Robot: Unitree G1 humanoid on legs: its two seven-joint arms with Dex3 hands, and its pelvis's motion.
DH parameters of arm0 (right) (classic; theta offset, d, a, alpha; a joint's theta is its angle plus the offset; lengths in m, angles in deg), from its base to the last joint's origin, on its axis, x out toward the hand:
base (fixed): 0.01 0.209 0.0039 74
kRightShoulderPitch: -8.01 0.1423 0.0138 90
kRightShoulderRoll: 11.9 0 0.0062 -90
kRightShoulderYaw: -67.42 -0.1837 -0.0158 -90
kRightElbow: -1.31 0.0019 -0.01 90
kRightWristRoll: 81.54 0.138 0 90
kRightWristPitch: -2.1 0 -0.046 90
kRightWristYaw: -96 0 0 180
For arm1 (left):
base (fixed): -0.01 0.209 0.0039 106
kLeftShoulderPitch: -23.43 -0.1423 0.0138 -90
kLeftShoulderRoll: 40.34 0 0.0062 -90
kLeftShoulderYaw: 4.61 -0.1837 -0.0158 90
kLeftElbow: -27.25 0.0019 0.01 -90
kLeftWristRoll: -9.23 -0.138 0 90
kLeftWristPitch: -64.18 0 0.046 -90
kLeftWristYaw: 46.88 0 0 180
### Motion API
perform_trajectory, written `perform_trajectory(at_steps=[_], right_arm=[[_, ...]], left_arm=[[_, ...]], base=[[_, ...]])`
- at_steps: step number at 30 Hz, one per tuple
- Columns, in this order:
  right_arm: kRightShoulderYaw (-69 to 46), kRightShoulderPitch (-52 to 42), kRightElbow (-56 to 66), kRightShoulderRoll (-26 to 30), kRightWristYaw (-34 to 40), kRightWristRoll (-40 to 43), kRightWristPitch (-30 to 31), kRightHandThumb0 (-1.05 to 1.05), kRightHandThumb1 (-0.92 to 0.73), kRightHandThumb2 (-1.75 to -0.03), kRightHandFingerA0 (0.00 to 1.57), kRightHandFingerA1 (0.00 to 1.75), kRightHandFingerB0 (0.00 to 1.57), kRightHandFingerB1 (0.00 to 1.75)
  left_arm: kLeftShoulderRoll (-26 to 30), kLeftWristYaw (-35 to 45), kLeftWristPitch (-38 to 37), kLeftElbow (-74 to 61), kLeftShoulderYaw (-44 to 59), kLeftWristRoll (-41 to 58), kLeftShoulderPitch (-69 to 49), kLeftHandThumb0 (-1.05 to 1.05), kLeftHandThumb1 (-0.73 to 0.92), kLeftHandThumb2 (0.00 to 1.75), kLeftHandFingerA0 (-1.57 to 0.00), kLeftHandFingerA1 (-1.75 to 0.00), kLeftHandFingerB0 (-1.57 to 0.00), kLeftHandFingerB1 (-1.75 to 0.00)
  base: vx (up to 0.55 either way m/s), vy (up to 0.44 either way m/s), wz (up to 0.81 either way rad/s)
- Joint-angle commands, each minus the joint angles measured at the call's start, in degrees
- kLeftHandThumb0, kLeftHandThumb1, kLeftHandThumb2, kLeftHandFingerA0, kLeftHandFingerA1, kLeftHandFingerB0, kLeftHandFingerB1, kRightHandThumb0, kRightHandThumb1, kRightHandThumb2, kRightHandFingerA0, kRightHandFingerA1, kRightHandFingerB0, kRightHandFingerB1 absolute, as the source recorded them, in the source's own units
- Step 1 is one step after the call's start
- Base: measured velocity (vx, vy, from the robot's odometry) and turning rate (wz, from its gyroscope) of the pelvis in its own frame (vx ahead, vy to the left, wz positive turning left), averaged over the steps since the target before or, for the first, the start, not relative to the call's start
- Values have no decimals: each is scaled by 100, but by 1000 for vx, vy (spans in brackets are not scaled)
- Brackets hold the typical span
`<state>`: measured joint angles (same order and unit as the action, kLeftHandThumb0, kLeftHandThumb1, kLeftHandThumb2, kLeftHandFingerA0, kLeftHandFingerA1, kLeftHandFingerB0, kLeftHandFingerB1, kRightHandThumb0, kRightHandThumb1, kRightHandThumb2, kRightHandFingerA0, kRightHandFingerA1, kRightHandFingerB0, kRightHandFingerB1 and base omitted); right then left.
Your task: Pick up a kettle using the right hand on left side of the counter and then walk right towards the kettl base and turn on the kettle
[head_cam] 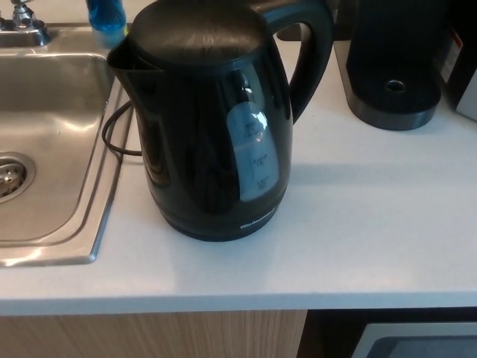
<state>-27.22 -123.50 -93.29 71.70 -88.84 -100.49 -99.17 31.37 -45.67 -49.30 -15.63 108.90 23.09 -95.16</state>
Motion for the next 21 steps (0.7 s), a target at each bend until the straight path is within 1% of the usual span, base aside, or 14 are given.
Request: perform_trajectory(at_steps=[1, 6, 7, 8, 9, 10, 12, 13, 14, 15, 16, 17, 18, 21], right_arm=[[-83, 518, -1360, 185, 483, 35, -190, -45, -67, -60, 44, 52, 25, 31], [-96, 603, -1647, 204, 541, 167, -400, -45, -67, -60, 44, 50, 25, 30], [-96, 412, -1197, 153, 480, 201, -264, -44, -67, -61, 39, 50, 23, 30], [-99, 105, -501, 67, 389, 252, -67, -44, -68, -61, 38, 46, 23, 29], [-92, 79, -486, 63, 401, 261, -81, -44, -68, -61, 38, 46, 23, 29], [-76, 77, -490, 69, 426, 254, -121, -52, -53, -83, 34, 54, 16, 42], [-49, 23, -350, 92, 287, 484, -548, -54, -52, -84, 34, 57, 15, 43], [-36, -96, -35, 124, 115, 621, -526, -58, -51, -84, 33, 56, 15, 43], [-16, -691, 1624, 193, -296, 909, -14, -60, -50, -85, 31, 59, 14, 45], [-13, -939, 2306, 222, -451, 1022, 216, -60, -50, -85, 31, 59, 14, 45], [-20, -953, 2338, 224, -460, 1029, 246, -60, -50, -85, 31, 59, 14, 45], [-263, -1299, 3564, 612, -926, 1599, 637, -67, -52, -87, 30, 57, 12, 44], [-370, -1451, 4104, 776, -1129, 1844, 819, -67, -52, -87, 30, 57, 12, 44], [-381, -1480, 4201, 771, -1149, 1853, 925, -67, -52, -87, 30, 57, 12, 44]], left_arm=[[66, -98, -322, 28, 51, -50, -19, 36, 49, 129, -96, -106, -82, -95], [50, -26, -265, -12, 95, 25, -20, 36, 52, 130, -93, -106, -84, -96], [65, -43, -243, 64, 111, 34, 39, 41, 49, 131, -97, -108, -86, -97], [98, -53, -262, 214, 124, 21, 109, 40, 47, 131, -98, -107, -86, -96], [113, -33, -330, 262, 112, -15, 91, 40, 47, 131, -98, -107, -86, -96], [120, -39, -362, 285, 103, -43, 88, 39, 46, 131, -99, -107, -86, -96], [107, 8, -421, 287, 98, -34, 73, 40, 46, 128, -98, -106, -86, -97], [83, -2, -373, 204, 92, -26, 27, 35, 49, 125, -97, -106, -86, -96], [57, -17, -352, 83, 81, -31, -47, 39, 46, 135, -96, -107, -86, -97], [46, -22, -353, 43, 75, -37, -73, 39, 46, 135, -96, -107, -86, -97], [41, -26, -353, 38, 71, -41, -78, 39, 46, 135, -96, -107, -86, -97], [63, -69, -376, 123, 82, -60, -44, 38, 49, 131, -99, -108, -88, -98], [73, -88, -385, 158, 87, -68, -30, 38, 49, 131, -99, -108, -88, -98], [73, -89, -385, 157, 87, -69, -30, 38, 49, 131, -99, -108, -88, -98]], base=[[0, 0, 0], [0, 0, 0], [0, 0, 0], [0, 0, 0], [0, 0, 0], [0, 0, 0], [0, 0, 0], [0, 0, 0], [0, 0, 0], [0, 0, 0], [0, 0, 0], [0, 0, 0], [0, 0, 0], [0, 0, 0]])
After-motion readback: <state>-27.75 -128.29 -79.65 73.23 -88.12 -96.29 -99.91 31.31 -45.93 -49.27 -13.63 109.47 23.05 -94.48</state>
